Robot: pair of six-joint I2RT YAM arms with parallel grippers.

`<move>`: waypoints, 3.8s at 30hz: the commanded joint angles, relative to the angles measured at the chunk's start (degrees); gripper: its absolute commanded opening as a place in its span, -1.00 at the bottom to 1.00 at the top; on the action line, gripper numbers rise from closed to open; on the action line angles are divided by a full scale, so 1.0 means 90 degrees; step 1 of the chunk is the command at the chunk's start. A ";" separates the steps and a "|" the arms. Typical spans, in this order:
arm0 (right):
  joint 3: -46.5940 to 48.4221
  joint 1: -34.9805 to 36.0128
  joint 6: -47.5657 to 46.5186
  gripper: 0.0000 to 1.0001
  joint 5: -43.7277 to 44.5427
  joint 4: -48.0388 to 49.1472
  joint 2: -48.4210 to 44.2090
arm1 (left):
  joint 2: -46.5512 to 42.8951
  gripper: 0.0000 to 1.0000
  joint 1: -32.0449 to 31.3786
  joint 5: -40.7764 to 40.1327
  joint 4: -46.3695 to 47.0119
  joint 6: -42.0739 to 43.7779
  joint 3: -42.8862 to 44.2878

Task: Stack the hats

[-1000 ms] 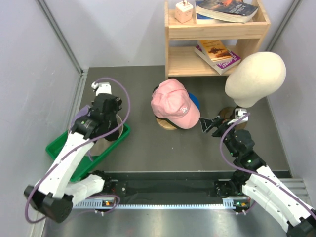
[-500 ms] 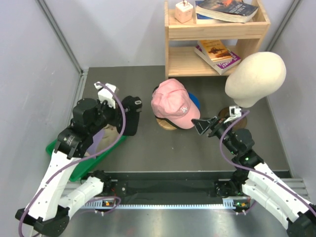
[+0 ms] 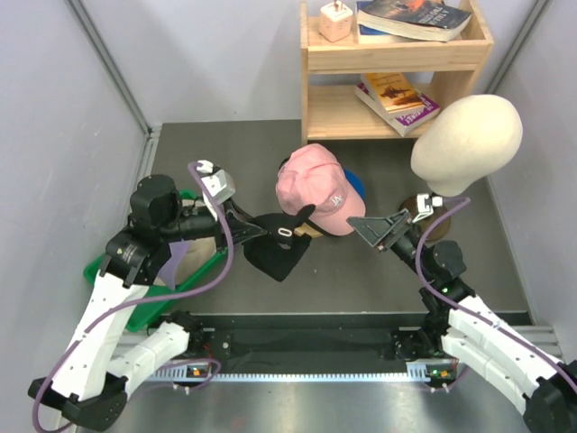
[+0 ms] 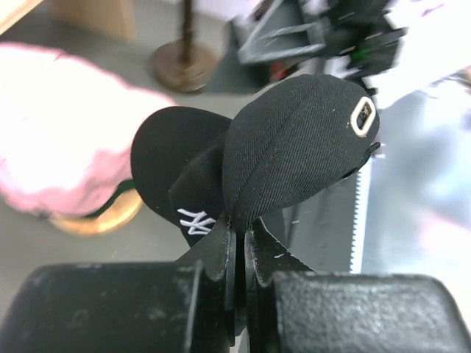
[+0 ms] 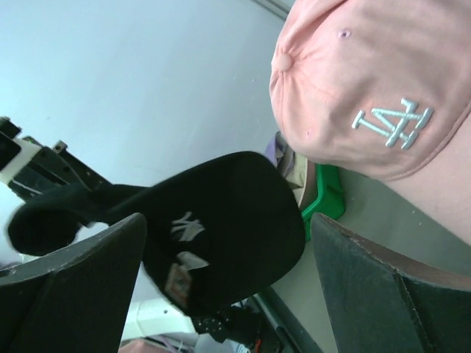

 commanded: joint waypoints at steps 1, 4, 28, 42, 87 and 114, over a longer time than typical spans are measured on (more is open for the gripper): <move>-0.0425 0.0072 0.0167 0.85 -0.0332 0.1389 0.0032 | -0.0048 -1.00 0.0012 0.1459 0.0993 -0.0304 0.0497; -0.0845 0.0092 0.0069 0.87 -0.0429 0.2365 0.0149 | -0.0156 -1.00 0.0012 0.1802 0.1684 -0.0860 0.0507; 0.0744 0.1175 -0.3358 0.79 -0.2509 0.4311 0.1926 | 0.0098 -1.00 0.0012 0.2671 0.4235 -0.3390 0.0292; 0.0892 0.1449 -0.4041 -0.87 -0.2198 0.2898 0.1489 | 0.0069 -1.00 0.0012 0.2467 0.3598 -0.2788 0.0233; 0.5188 0.2582 -0.8916 -1.00 0.2706 -0.3580 0.1869 | 0.1210 0.96 -0.0008 -0.3585 0.4178 -0.2375 -0.0158; 0.4642 0.2621 -1.1804 -1.00 0.4403 -0.1706 0.2122 | 0.3349 0.98 -0.0340 -0.7289 0.5222 -0.0393 0.1122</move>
